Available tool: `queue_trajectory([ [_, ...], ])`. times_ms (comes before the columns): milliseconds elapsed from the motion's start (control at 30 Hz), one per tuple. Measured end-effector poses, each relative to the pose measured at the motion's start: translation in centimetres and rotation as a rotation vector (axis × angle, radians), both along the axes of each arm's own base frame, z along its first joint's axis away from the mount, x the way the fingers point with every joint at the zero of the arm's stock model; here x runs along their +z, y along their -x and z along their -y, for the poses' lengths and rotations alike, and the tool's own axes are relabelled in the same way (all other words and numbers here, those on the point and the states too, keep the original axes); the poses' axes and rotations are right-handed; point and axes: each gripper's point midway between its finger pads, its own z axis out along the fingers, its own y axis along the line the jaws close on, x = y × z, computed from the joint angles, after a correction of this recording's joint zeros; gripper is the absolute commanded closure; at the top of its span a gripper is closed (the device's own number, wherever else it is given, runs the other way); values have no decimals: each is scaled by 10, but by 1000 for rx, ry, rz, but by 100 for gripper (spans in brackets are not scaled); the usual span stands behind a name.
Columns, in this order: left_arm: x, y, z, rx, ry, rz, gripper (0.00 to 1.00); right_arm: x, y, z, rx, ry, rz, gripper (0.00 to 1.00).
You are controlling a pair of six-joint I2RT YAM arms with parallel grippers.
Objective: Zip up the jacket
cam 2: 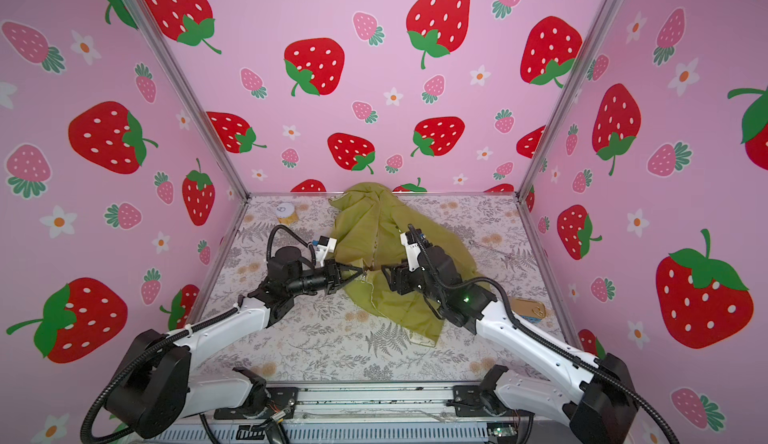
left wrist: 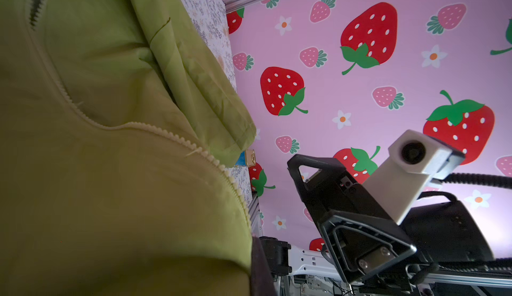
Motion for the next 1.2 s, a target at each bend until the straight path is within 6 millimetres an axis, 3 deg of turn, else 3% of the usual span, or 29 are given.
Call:
queue_trajectory([
  [233,-4,14,-17,6,-34,-81,100,-5,13,-40,154,148,52,29],
  [433,-2,22,-27,15,-49,-104,100,-14,24,-60,239,246,93,36],
  [933,-5,35,-39,12,-68,-179,100,-16,61,-87,368,387,233,29],
  [1200,-1,35,-39,5,-64,-184,100,-29,71,-94,388,479,272,28],
])
